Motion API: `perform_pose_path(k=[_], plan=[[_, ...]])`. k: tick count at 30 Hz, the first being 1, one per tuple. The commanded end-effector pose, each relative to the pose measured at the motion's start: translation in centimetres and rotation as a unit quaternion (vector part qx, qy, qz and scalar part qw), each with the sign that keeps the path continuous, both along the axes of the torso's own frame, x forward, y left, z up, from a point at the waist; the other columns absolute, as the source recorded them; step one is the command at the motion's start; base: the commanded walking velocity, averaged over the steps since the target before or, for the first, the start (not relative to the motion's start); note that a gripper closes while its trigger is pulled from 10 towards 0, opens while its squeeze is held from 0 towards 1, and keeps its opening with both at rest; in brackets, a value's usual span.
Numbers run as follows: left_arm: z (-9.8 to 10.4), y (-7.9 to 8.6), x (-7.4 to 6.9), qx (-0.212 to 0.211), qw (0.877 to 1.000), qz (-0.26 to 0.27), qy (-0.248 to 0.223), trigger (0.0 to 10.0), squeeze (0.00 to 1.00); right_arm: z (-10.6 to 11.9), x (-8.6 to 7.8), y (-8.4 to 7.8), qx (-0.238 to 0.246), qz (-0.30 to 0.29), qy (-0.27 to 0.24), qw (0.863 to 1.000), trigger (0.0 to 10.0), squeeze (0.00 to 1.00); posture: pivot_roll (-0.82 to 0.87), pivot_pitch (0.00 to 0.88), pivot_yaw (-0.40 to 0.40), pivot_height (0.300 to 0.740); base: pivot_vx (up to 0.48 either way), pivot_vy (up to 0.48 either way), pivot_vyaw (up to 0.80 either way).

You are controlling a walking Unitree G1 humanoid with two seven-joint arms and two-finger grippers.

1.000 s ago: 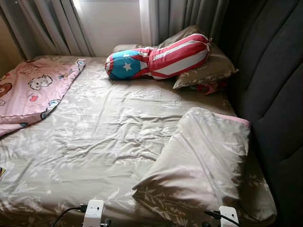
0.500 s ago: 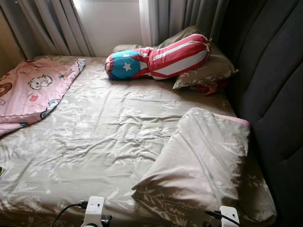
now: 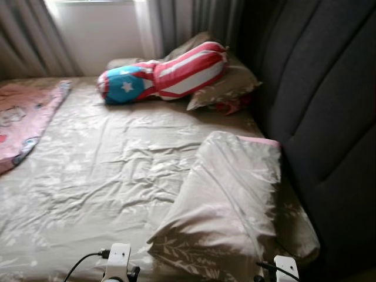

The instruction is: Clean up the room

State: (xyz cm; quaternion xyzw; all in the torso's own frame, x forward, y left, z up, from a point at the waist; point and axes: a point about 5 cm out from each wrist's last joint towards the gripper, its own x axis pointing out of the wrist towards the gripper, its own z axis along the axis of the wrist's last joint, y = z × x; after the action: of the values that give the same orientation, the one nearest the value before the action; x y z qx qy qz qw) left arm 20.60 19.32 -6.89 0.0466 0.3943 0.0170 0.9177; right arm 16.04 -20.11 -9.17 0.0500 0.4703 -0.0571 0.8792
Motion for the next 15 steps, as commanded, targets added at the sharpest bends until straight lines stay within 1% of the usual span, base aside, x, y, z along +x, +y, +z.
perform_pose_path(k=[1,7,12,15], plan=[[0.04,0.26,0.0,-0.003,1.0,0.009,-0.003,10.0,0.0,0.21,0.45,0.09,0.0,0.003,-0.012,1.0,10.0,0.0,0.04,0.0,-0.035,0.74,0.0,0.0,0.0],[0.5,-0.15,0.84,-0.008,1.0,0.005,-0.017,10.0,0.0,0.32,0.59,0.15,0.006,0.003,-0.024,1.0,10.0,0.0,0.03,0.0,-0.036,0.74,0.0,0.0,0.0],[0.41,-0.25,0.73,-0.008,1.0,0.0,-0.015,10.0,0.0,0.32,0.58,0.14,0.008,0.004,-0.025,1.0,10.0,0.0,0.04,0.0,-0.038,0.74,0.0,0.0,0.0],[0.12,-0.04,0.23,-0.002,1.0,0.005,-0.005,10.0,0.0,0.3,0.55,0.12,0.008,0.006,-0.023,1.0,10.0,0.0,0.04,0.0,-0.04,0.74,0.0,0.0,0.0]])
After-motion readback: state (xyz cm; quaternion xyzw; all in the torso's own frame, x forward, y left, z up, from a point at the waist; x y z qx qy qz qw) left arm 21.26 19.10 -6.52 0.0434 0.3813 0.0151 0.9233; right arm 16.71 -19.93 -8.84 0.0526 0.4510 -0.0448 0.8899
